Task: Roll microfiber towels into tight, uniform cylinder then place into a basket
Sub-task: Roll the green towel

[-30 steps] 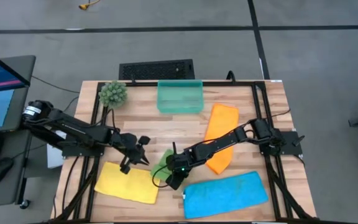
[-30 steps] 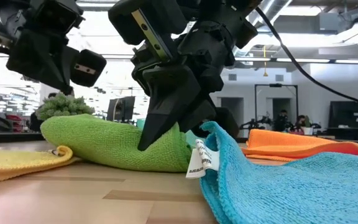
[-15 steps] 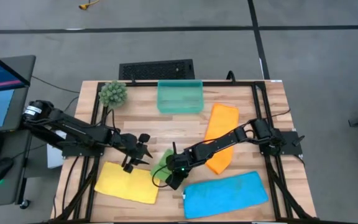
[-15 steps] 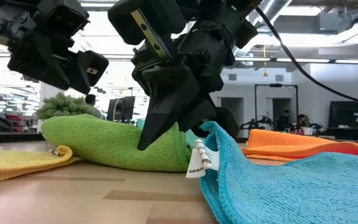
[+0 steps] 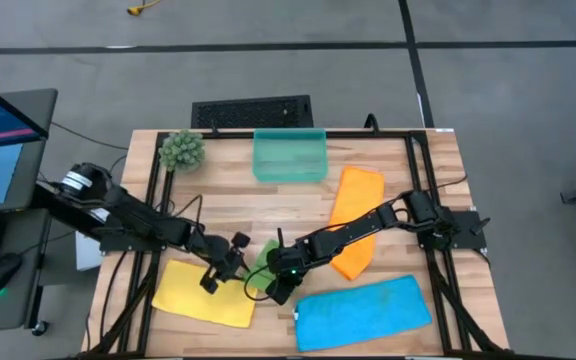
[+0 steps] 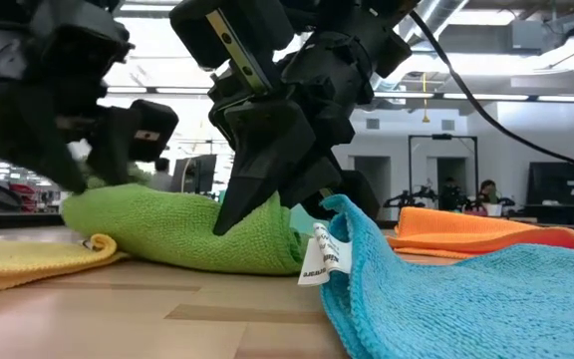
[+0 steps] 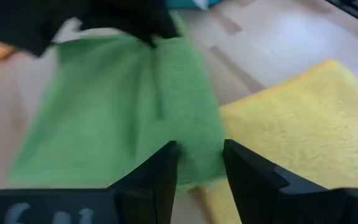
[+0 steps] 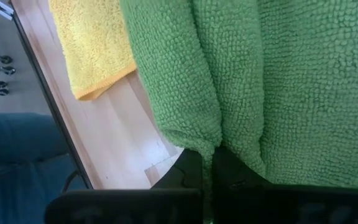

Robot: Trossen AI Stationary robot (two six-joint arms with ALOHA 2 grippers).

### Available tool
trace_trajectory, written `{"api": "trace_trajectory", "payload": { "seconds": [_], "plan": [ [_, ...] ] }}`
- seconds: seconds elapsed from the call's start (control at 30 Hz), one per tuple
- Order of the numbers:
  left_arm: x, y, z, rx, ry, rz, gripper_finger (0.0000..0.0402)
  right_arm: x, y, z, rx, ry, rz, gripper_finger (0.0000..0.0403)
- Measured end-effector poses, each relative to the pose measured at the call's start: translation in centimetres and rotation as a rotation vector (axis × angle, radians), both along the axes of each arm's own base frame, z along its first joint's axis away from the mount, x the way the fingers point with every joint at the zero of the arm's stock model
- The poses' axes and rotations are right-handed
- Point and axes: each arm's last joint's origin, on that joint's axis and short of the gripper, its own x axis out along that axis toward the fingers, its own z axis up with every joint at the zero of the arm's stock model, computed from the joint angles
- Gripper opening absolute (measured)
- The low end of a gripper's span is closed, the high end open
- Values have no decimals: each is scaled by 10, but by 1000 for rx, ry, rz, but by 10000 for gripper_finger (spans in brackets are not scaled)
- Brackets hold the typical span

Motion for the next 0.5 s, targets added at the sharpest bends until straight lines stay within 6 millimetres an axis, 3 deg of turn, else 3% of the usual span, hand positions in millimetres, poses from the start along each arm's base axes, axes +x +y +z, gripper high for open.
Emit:
{"api": "trace_trajectory", "payload": {
  "seconds": [0.17,0.5],
  "plan": [
    [5,-3,-5,-30,-24,-36,123,0,0,0,1,0,0,15],
    [8,2,-10,131,-65,-22,122,1,0,2,12,-15,3,15]
  ]
}}
